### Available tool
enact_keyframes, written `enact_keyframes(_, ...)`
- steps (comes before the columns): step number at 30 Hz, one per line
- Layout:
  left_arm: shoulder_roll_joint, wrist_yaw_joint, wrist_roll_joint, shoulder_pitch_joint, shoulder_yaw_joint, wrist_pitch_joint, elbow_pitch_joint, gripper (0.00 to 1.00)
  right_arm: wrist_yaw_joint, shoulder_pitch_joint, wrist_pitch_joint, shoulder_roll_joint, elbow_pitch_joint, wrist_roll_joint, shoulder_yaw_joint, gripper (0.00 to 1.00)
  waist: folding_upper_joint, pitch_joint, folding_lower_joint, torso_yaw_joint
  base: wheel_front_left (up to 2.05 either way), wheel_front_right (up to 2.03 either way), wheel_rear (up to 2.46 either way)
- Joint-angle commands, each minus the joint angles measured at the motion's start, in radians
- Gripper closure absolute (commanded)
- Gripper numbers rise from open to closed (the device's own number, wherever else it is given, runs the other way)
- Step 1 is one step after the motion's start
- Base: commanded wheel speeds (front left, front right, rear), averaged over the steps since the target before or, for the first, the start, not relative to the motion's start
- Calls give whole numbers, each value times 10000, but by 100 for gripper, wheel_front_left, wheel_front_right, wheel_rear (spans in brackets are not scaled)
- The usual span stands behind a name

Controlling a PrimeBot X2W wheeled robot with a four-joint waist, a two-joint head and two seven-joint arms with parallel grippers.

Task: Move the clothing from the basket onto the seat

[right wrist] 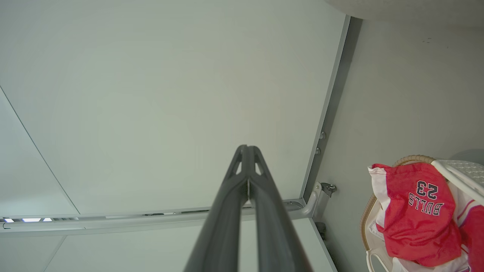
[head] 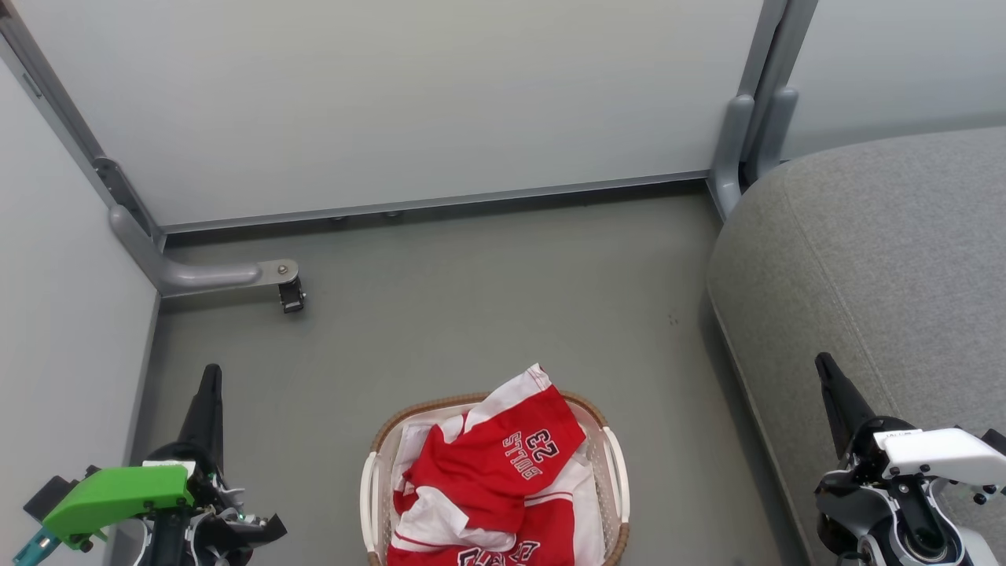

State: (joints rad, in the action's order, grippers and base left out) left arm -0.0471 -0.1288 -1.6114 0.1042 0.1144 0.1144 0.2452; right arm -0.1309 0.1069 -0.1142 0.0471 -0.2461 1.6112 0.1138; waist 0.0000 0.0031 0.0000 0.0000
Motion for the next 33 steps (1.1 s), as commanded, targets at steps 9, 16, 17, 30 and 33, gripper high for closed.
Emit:
enact_keyframes(9, -63, -48, -33, 95, 9, 21, -13, 100, 3, 32, -25, 62, 38, 36, 11, 100, 0, 0, 0, 0, 0, 0, 0)
enact_keyframes(16, -63, -48, -33, 96, 9, 21, -13, 100, 3, 32, -25, 62, 38, 36, 11, 100, 0, 0, 0, 0, 0, 0, 0)
enact_keyframes(17, -63, -48, -33, 96, 9, 21, -13, 100, 3, 32, -25, 62, 38, 36, 11, 100, 0, 0, 0, 0, 0, 0, 0)
enact_keyframes(30, 61, 12, 84, -331, -250, -165, 312, 0, 4, -349, 156, -104, -319, -57, -157, 0, 0, 2, 0, -1, 0, 0, 0)
enact_keyframes(33, 56, 10, 174, -388, -434, -323, 207, 0, 4, -401, 315, -97, -244, -139, -268, 0, 0, 3, 0, -1, 0, 0, 0)
